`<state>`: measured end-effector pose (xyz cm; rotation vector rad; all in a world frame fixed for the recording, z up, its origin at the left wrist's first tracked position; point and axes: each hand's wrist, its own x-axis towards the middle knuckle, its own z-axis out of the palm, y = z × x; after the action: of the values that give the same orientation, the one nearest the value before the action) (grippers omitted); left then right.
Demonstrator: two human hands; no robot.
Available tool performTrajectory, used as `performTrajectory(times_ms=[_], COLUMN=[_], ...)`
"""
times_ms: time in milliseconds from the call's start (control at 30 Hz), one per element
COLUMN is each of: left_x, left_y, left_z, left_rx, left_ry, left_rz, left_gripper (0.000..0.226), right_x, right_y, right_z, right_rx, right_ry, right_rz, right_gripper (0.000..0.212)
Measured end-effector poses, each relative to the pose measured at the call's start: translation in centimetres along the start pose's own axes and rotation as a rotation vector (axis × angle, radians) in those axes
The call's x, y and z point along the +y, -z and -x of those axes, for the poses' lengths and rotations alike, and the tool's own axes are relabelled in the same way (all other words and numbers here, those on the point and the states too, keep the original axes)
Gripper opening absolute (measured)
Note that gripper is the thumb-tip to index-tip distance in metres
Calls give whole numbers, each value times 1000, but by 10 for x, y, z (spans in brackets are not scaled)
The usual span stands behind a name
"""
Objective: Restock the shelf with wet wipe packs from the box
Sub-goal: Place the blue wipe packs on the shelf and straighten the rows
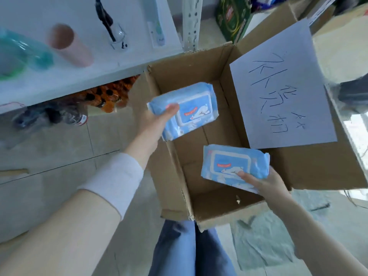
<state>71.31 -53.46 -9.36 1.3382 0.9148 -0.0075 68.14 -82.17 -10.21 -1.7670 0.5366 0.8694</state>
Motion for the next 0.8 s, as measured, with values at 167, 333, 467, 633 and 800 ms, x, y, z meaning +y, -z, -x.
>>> performTrajectory(times_ms=[167,333,467,633,800], left_x=[61,125,171,209,230], left_y=[82,182,280,421,571], left_z=[95,190,245,293,328], left_rx=[30,112,212,344,499], left_ry=[-55,-163,-253,-361,-443], left_rz=[111,197,249,344,355], left_gripper=[40,65,65,54,58], right_x=[-39,-94,-142,-191,-218], right_y=[-11,-57,-123,-238,-368], right_z=[97,192,258,326,380], right_rx=[-148,-376,-533,-689,-810], right_ry=[85,187,298,394,388], right_rz=[-116,-71,28,115,116], right_gripper=[100,101,102,95,76])
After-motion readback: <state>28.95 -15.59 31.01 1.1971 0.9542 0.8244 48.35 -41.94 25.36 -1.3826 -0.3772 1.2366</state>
